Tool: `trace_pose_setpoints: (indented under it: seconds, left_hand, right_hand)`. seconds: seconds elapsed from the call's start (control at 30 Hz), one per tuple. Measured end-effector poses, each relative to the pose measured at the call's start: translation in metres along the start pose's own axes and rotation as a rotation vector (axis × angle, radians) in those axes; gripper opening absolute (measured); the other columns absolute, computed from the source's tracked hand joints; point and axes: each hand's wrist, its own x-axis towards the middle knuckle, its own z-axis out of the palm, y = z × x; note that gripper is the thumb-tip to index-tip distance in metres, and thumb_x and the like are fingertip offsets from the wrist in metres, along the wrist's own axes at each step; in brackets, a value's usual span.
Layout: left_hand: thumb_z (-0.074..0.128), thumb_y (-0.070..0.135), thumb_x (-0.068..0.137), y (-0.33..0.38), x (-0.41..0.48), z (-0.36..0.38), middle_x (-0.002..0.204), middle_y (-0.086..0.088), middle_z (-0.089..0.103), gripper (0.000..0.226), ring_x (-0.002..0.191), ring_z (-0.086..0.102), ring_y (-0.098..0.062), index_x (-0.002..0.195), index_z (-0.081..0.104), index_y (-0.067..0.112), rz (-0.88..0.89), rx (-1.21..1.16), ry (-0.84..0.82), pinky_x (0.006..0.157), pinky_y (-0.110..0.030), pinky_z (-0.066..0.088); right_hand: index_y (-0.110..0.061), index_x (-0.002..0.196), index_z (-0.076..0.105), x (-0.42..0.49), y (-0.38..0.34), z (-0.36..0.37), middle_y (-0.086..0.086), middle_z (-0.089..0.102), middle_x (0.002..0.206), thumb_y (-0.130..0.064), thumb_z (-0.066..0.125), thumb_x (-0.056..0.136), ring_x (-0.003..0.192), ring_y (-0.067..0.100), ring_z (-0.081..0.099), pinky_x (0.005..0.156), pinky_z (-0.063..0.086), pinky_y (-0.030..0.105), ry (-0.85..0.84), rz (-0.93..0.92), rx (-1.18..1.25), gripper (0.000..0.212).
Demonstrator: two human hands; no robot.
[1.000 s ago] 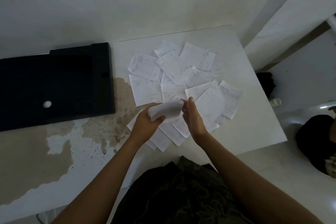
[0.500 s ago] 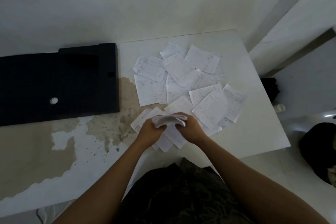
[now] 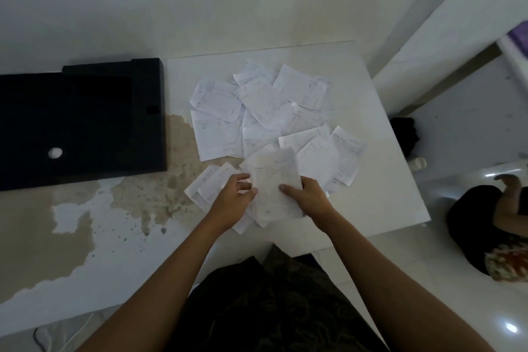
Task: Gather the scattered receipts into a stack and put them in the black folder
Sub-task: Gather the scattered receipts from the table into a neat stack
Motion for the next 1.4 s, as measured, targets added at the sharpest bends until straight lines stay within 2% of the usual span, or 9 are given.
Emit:
trace_pose_setpoints:
  seconds: [0.1,0.23,0.5,0.63,0.77,0.87,1.03,1.17,1.4]
  left_hand:
    - [0.063,0.022,0.088,-0.01,0.004,0.003,0.11,0.005,0.066,0.034,0.098,0.064,-0.013,0.116,0.046,0.03,-0.088,-0.017,0.022,0.088,-0.035,0.05]
    - [0.062,0.017,0.088,-0.009,0.007,0.004,0.108,0.005,0.067,0.03,0.1,0.066,-0.016,0.112,0.05,0.031,-0.104,0.018,0.052,0.086,-0.035,0.05]
    - [0.059,0.019,0.09,0.037,0.025,0.038,0.119,0.012,0.06,0.034,0.111,0.057,-0.013,0.122,0.05,0.026,-0.03,0.158,0.004,0.095,-0.038,0.05]
    - [0.059,0.016,0.091,0.072,0.049,0.063,0.131,0.005,0.054,0.038,0.121,0.05,-0.013,0.127,0.05,0.023,0.11,0.309,0.079,0.095,-0.028,0.043]
    - [0.058,0.012,0.089,0.106,0.076,0.084,0.12,0.005,0.05,0.047,0.108,0.048,-0.009,0.133,0.043,0.017,0.085,0.376,0.096,0.083,-0.022,0.039]
    - [0.06,0.016,0.088,0.109,0.088,0.09,0.117,0.005,0.053,0.048,0.105,0.053,-0.013,0.133,0.043,0.016,0.034,0.397,0.064,0.076,-0.021,0.04]
    - [0.058,0.023,0.09,0.1,0.094,0.089,0.137,0.0,0.051,0.054,0.122,0.05,-0.018,0.14,0.038,0.019,-0.002,0.423,0.072,0.09,-0.026,0.037]
    - [0.058,0.017,0.09,0.093,0.101,0.083,0.14,-0.002,0.049,0.057,0.127,0.048,-0.019,0.142,0.036,0.019,-0.011,0.433,0.063,0.094,-0.027,0.038]
    - [0.058,0.02,0.089,0.078,0.095,0.093,0.151,-0.008,0.029,0.058,0.138,0.029,-0.029,0.142,0.035,0.015,0.137,0.783,0.022,0.112,-0.046,0.032]
  right_hand:
    - [-0.012,0.114,0.067,0.005,0.019,-0.039,0.006,0.069,0.108,-0.031,0.066,0.088,0.094,0.024,0.065,0.082,0.055,0.038,0.289,0.103,0.159,0.032]
    - [-0.012,0.108,0.068,0.018,0.025,-0.074,0.007,0.068,0.098,-0.027,0.068,0.086,0.083,0.023,0.063,0.073,0.053,0.036,0.484,0.145,0.268,0.026]
    - [-0.009,0.091,0.066,0.06,0.007,-0.066,0.014,0.058,0.112,-0.019,0.056,0.07,0.084,0.03,0.063,0.08,0.059,0.042,0.531,0.239,0.102,0.025]
    - [-0.007,0.112,0.061,0.055,0.007,-0.07,0.015,0.042,0.122,-0.012,0.051,0.082,0.096,0.037,0.058,0.089,0.051,0.037,0.478,0.27,-0.041,0.032]
    - [-0.006,0.113,0.059,0.06,0.011,-0.079,0.013,0.044,0.119,-0.007,0.049,0.084,0.083,0.026,0.046,0.076,0.043,0.029,0.451,0.293,0.03,0.031]
    - [-0.005,0.098,0.062,0.066,0.011,-0.078,0.015,0.057,0.109,-0.009,0.052,0.077,0.08,0.028,0.056,0.066,0.048,0.029,0.449,0.253,0.129,0.024]
    - [-0.003,0.097,0.059,0.075,0.0,-0.083,0.008,0.063,0.085,-0.009,0.058,0.077,0.069,0.021,0.059,0.043,0.05,0.026,0.326,0.224,0.355,0.021]
    - [-0.01,0.101,0.054,0.076,0.004,-0.11,0.0,0.058,0.082,-0.003,0.056,0.077,0.081,0.024,0.058,0.061,0.045,0.026,0.347,0.19,0.358,0.025]
    - [-0.018,0.144,0.026,0.087,0.033,-0.164,0.015,0.055,0.132,-0.013,0.068,0.077,0.119,0.037,0.055,0.096,0.05,0.047,0.394,0.277,0.059,0.079]
